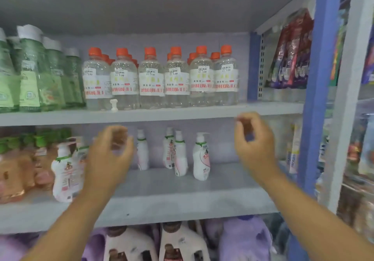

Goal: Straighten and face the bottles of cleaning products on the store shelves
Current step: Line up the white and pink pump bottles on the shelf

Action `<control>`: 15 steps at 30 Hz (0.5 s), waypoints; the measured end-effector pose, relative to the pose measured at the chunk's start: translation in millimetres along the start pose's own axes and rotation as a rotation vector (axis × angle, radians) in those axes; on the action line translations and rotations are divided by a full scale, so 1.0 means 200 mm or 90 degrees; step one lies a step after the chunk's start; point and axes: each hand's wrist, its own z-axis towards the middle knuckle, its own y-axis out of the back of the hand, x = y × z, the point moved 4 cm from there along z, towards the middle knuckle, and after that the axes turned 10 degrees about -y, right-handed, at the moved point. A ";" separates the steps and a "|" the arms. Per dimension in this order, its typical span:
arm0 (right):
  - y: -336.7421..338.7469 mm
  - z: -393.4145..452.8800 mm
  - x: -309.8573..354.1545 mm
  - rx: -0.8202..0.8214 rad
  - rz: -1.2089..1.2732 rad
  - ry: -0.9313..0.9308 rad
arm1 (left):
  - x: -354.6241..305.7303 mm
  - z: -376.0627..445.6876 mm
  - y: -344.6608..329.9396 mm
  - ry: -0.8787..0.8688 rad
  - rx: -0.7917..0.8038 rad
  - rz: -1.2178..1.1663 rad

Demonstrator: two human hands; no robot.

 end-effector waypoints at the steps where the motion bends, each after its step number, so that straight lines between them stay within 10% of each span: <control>1: -0.08 -0.11 -0.10 0.081 -0.030 -0.046 | 0.01 -0.10 -0.13 0.066 0.066 -0.049; 6: -0.41 -0.43 -0.65 0.345 -0.088 -0.517 | 0.30 -0.35 -0.67 0.394 0.290 -0.132; 15: -0.76 -0.44 -0.87 0.356 -0.164 -0.509 | 0.68 -0.33 -1.19 0.402 0.427 -0.149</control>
